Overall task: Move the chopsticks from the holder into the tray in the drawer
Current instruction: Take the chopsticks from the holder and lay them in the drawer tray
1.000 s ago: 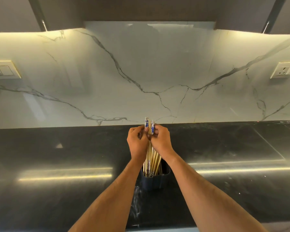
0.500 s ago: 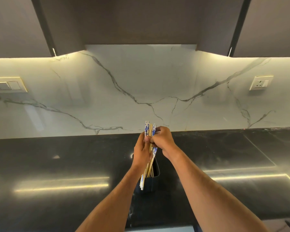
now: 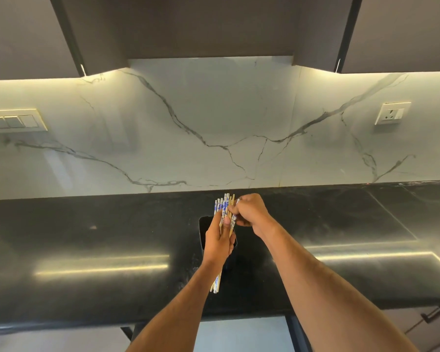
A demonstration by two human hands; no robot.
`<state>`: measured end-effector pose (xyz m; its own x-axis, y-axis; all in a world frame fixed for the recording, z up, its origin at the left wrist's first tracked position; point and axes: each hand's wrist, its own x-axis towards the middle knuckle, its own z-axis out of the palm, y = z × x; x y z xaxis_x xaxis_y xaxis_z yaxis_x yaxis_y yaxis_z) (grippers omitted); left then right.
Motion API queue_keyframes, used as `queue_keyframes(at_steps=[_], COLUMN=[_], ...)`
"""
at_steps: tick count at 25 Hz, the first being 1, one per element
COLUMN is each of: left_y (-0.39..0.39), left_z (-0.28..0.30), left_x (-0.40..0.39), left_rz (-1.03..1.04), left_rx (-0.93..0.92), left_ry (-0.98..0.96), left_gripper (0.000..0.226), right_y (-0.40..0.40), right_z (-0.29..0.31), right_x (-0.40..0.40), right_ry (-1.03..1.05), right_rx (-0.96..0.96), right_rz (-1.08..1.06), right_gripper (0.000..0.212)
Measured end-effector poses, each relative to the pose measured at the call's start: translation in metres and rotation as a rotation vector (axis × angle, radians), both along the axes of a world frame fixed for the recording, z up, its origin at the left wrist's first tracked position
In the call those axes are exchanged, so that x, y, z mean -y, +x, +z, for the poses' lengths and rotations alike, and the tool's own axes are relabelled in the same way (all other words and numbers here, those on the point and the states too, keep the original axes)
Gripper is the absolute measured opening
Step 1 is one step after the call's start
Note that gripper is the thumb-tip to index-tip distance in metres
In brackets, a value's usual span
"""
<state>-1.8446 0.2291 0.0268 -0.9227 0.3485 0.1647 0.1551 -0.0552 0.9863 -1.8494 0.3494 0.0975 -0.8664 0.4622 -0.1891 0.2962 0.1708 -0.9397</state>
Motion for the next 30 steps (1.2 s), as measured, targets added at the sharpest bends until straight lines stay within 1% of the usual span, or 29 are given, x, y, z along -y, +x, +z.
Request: queue_keyframes(at_steps=[5,7,9,12,16,19,22,24,26,30], left_y=[0.01,0.015,0.02,0.025,0.023,0.024,0.023,0.023,0.023,0.021], left_z=[-0.011,-0.011,-0.01,-0.01,-0.012,-0.018,-0.031,-0.035,-0.034,-0.029], left_x=[0.002,0.002,0.004,0.011,0.024,0.037,0.051,0.055,0.055,0.055], left_rz=[-0.001,-0.006,-0.009,-0.013,-0.052,-0.078,-0.098,-0.095,-0.097,-0.116], left_rx=[0.011,0.023,0.059,0.078,0.069,0.063,0.064,0.07,0.074,0.085], left_ry=[-0.007,-0.007,-0.003,0.001,0.001,-0.041,-0.097,-0.117,-0.118,-0.083], left_gripper=[0.032,0.034,0.033,0.031,0.03,0.027,0.026,0.028,0.028,0.029], right_y=[0.008,0.008,0.007,0.003,0.0,0.001,0.003,0.005,0.004,0.006], right_z=[0.002,0.001,0.001,0.005,0.015,0.023,0.034,0.041,0.043,0.038], right_x=[-0.003,-0.004,-0.002,0.001,0.008,0.016,0.021,0.022,0.021,0.024], right_ry=[0.027,0.038,0.03,0.005,-0.051,-0.056,-0.042,-0.005,0.038,0.037], right_rx=[0.044,0.05,0.033,-0.033,-0.101,-0.156,-0.278,-0.321,-0.276,-0.109], right_rz=[0.027,0.0,-0.049,-0.148,-0.234,-0.267,-0.279,-0.234,-0.176,-0.077], right_gripper=[0.005,0.002,0.005,0.014,0.009,0.012,0.021,0.018,0.016,0.013])
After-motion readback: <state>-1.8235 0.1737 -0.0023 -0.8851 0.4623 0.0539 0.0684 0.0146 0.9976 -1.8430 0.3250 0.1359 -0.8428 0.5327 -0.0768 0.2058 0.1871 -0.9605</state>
